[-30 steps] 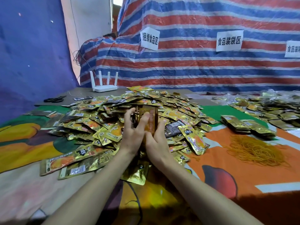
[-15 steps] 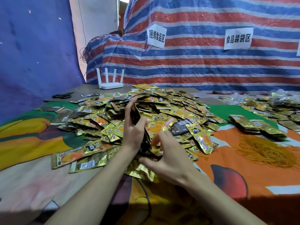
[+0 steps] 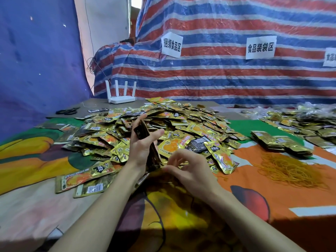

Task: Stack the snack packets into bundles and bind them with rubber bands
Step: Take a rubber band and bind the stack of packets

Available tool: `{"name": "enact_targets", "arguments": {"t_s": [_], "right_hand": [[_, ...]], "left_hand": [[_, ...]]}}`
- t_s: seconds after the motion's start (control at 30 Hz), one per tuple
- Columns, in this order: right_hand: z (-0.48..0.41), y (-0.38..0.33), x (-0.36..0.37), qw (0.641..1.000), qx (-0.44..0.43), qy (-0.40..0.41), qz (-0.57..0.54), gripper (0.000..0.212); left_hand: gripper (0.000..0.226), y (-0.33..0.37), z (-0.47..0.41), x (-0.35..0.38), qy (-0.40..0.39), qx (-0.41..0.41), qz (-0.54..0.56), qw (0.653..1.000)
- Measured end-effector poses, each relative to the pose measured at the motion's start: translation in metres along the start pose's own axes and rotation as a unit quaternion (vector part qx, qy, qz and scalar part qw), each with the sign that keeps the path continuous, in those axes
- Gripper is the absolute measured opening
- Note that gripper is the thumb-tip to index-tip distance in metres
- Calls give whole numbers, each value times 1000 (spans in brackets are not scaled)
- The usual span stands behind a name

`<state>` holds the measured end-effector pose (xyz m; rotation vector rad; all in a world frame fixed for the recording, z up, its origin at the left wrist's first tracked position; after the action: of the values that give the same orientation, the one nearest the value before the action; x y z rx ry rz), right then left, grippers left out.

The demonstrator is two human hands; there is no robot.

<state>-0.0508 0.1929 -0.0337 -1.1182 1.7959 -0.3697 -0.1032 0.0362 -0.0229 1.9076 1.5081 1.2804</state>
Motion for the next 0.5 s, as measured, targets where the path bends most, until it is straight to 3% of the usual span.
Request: {"name": "enact_targets", "arguments": {"t_s": [0.07,0.27,0.4,0.5], "right_hand": [[-3,3,2,999,-15,20,-23,14],[-15,-14,-9,976,-163,137,56,19],[-38,-8,-30,970,-98,216,-53,11],[-51,-6,-29,972,-80,199,-96,16]], "left_hand": [[63,1,-1,3,-9,-2,40,999],[65,9,-10,-8,-18,-11,129,991],[34,5,0,-8,-60,-91,32,994],[43,0,13,4,-128,-183,15,975]]}}
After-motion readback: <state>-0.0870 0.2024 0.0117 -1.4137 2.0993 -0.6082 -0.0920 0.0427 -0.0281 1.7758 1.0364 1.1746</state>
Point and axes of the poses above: each hand's wrist, its own z-axis away from the middle knuckle, its own x-axis out of the palm, y = z × x, the point moved 4 cm from there along -z, towards the middle knuckle, and after that the axes turned 9 degrees about x, right-handed, at the moved point
